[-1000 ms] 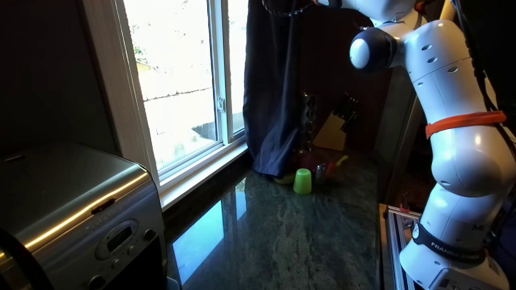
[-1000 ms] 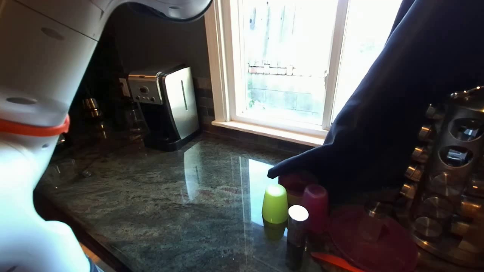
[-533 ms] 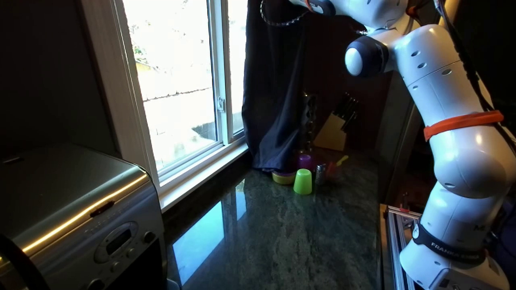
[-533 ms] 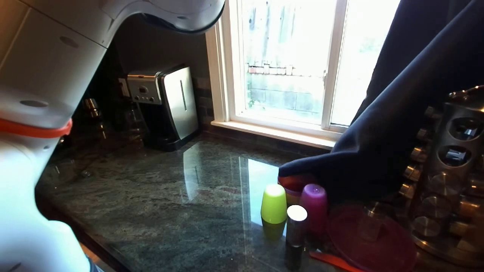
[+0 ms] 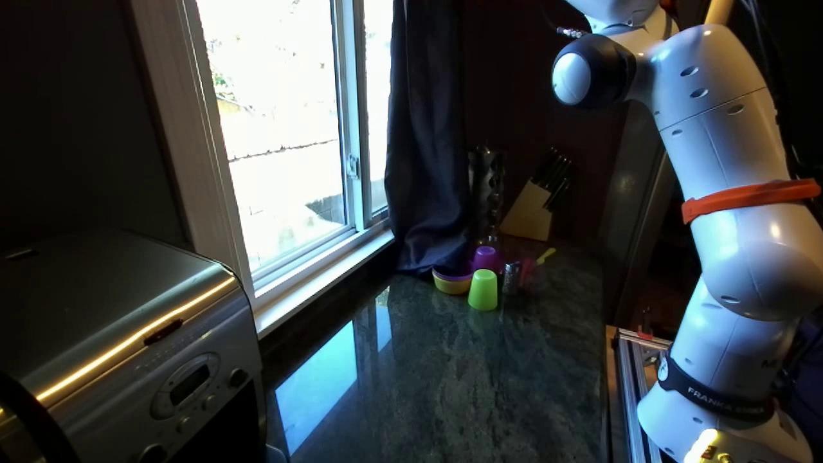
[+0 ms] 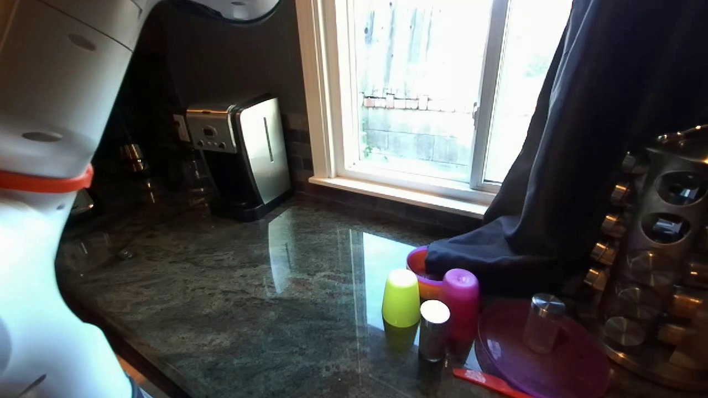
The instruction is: Move the curtain to the right
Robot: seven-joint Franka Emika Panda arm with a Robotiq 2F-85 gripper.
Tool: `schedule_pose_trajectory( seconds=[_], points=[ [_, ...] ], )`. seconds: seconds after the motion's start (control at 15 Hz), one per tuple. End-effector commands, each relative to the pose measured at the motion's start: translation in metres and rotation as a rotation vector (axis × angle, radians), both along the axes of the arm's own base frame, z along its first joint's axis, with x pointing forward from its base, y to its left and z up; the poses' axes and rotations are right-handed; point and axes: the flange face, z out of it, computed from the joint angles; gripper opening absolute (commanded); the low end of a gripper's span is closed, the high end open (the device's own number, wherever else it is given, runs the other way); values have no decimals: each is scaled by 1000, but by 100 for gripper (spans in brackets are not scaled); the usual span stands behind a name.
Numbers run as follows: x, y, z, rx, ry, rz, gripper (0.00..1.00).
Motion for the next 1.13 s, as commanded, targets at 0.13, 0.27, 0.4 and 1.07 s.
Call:
schedule_pose_trajectory(
  seconds=[0.13,0.27,0.4,1.07],
  points=[
    [-2,64,15,142,128,237,100],
    [-2,87,16,196,169,313,100],
    [-2,110,14,252,218,381,100],
    [-4,155,14,338,305,553,100]
  ],
)
